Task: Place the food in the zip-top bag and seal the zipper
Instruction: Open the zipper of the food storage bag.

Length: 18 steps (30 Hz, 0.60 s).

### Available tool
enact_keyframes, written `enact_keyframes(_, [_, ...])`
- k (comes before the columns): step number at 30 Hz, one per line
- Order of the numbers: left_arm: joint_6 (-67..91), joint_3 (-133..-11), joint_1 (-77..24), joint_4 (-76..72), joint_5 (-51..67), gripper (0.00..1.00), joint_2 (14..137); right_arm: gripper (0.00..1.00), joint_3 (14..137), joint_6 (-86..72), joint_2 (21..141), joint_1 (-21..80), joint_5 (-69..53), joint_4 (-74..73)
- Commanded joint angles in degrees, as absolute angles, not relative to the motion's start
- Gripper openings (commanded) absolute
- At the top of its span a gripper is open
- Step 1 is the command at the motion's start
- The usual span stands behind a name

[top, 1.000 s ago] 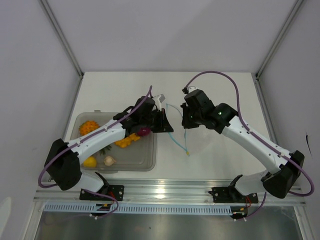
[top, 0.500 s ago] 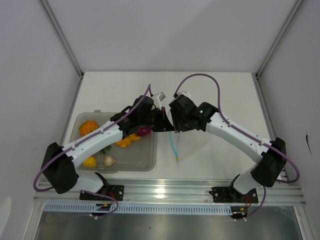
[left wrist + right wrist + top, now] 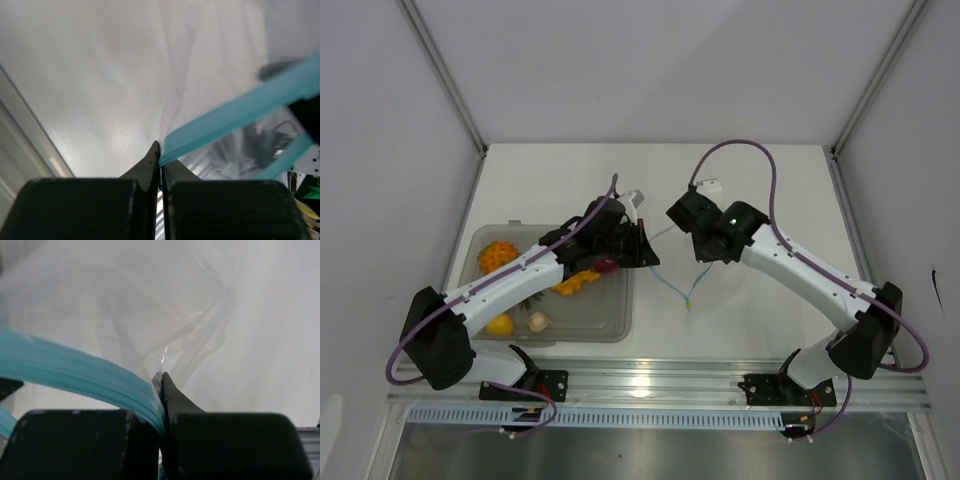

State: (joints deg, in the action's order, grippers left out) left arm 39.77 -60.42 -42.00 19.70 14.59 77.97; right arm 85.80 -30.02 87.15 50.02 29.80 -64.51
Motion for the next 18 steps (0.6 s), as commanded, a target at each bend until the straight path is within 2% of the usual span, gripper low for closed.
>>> enact_keyframes(1, [37.44,-58.19,-41.05,20.65,12.13,0.01,75.85,0.0,88.51,-29.8,81.39,46.95,34.89,-68.82])
enact_keyframes(9, [35.69,-56.43,-40.34,19.87,12.92,0.01,77.7,0.0,90.7,-26.19,77.7,42.19,34.46,-70.67])
enact_keyframes(14, [34.28,-56.52,-40.34,15.75,20.02,0.01,76.82,0.0,88.25,-25.93,77.78,43.76,29.54,-67.42])
enact_keyframes(16, [33.84,-56.69,-40.43,15.12,21.96,0.07,75.68,0.0,87.28,-26.19,78.31,44.29,28.66,-65.75])
enact_keyframes(17, [33.32,-56.86,-40.34,15.2,22.58,0.2,75.15,0.0,86.23,-26.19,78.92,44.73,27.78,-65.13])
enact_keyframes(18, [32.96,-56.95,-40.34,15.73,22.33,0.27,74.54,0.0,85.79,-26.37,79.19,45.26,27.6,-64.08])
